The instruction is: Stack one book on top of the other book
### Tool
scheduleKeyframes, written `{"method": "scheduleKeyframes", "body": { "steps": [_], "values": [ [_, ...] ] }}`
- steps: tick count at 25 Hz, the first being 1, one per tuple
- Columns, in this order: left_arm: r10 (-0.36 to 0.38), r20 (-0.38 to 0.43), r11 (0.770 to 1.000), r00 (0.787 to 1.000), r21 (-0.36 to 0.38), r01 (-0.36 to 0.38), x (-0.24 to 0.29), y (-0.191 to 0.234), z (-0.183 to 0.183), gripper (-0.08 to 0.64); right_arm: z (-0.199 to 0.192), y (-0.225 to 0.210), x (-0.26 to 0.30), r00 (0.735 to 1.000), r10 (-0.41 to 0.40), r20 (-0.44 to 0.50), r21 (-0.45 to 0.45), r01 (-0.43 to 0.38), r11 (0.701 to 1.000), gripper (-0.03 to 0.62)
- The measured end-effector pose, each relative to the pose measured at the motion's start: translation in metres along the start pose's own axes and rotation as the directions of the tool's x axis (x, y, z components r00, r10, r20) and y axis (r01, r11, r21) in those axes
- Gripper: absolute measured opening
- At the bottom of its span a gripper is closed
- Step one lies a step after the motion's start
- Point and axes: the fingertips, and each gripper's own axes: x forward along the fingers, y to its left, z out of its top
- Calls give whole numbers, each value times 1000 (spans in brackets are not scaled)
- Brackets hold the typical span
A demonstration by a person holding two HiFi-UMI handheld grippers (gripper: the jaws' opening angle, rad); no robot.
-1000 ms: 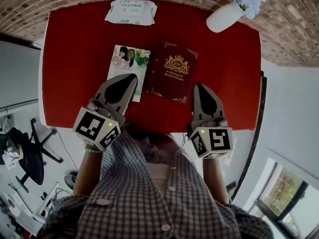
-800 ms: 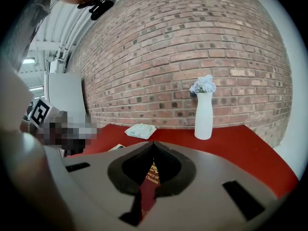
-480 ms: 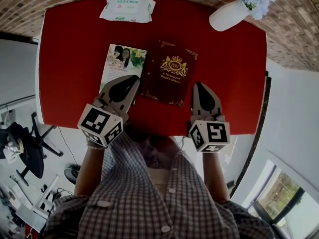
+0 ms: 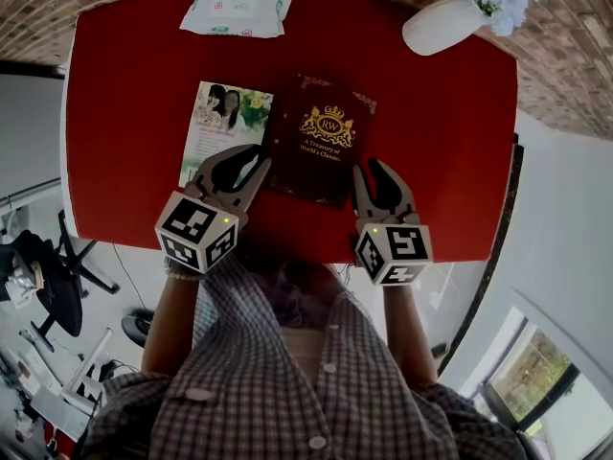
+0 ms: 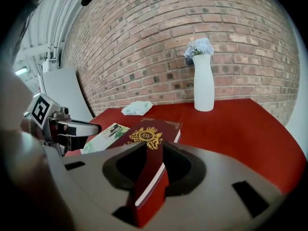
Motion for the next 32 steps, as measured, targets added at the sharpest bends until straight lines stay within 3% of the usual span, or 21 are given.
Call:
{"method": "scheduleKeyframes", "body": {
  "steps": [7,16,21,32],
  "values": [
    [-28,-60,999,998,-31,26,22,4,-17,131,-23,0,10,997,38,-67,43,-35,998,167],
    [-30,-132,999,991,-47,23,36,13,-33,181,-34,-3,22,996,71,-60,114,-64,991,222],
    [-28,-159,998,987,-59,18,42,15,-40,190,-39,-2,24,993,107,-53,212,-94,973,229],
    [-72,-170,993,983,-101,56,45,9,-39,143,-39,3,28,991,132,3,269,-128,954,164]
  ]
}}
